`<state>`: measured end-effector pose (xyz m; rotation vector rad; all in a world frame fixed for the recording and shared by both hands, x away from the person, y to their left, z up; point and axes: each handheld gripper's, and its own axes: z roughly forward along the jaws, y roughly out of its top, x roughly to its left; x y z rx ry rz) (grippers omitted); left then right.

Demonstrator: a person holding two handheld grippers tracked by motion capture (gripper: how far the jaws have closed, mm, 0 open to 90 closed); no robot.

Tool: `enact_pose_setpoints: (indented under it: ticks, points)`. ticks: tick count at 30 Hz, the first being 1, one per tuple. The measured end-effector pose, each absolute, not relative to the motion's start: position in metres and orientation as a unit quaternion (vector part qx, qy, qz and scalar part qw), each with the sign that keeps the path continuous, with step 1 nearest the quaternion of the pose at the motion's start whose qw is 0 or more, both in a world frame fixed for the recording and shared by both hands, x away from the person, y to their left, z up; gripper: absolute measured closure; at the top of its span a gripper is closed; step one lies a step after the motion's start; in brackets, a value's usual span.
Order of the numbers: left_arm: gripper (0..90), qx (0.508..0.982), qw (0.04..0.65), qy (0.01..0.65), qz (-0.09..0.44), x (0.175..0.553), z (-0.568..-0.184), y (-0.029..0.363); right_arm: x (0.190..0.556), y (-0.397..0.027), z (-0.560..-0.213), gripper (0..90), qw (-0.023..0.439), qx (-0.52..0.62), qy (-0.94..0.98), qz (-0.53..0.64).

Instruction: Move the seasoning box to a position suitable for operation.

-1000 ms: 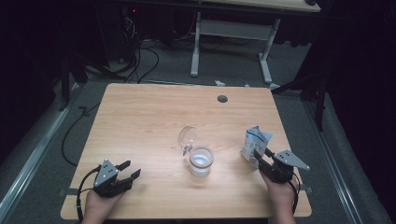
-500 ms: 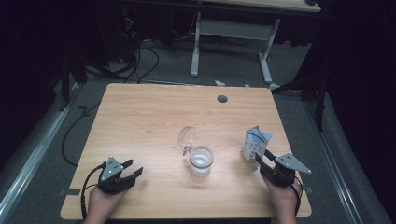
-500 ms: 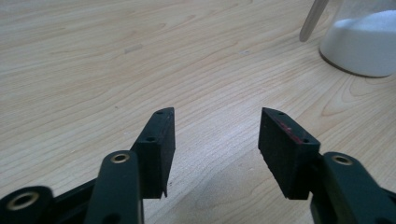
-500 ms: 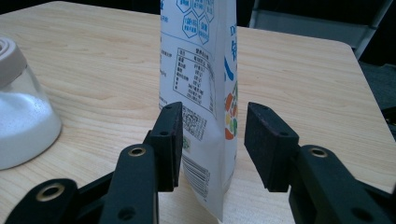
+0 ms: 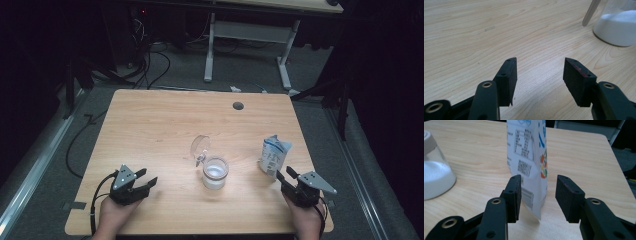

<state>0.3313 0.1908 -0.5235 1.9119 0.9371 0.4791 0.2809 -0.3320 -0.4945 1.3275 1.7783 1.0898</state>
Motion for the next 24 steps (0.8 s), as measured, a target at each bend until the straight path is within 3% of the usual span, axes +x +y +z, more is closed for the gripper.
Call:
enact_pose_setpoints:
  ticks: [24]
  points:
    - [40.7, 0.773, 0.468, 0.388, 0.182, 0.335, -0.523, 0.184, 0.274, -0.302, -0.506, 58.6, 0.309, 0.493, 0.708, 0.399]
